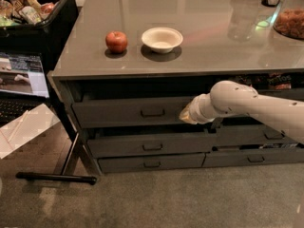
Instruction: Close top drawer
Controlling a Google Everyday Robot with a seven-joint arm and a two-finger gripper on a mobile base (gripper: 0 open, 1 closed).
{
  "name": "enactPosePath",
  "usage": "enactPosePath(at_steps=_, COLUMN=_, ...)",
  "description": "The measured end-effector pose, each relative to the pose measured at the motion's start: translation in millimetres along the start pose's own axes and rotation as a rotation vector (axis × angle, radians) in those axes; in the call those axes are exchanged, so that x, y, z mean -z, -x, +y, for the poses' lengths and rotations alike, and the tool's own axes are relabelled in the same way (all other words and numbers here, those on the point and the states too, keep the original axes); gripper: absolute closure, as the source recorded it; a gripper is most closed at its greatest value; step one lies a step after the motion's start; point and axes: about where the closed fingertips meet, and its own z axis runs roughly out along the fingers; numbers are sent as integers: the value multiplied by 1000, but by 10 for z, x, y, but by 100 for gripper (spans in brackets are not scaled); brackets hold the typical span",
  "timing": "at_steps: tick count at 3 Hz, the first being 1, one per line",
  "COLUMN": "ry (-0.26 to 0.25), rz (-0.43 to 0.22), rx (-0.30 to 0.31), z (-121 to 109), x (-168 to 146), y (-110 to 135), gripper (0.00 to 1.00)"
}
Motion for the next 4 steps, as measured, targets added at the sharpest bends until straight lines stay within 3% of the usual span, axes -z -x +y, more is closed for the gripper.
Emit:
enactPosePath(at_steps=3, ry=-155, rz=-43, rx=-13, z=-225, x=259, y=122, gripper=11)
enactPosePath(at_steps=4, ry=-169, rz=-46, rx=-15, z=-203, x=305, y=118, gripper=0)
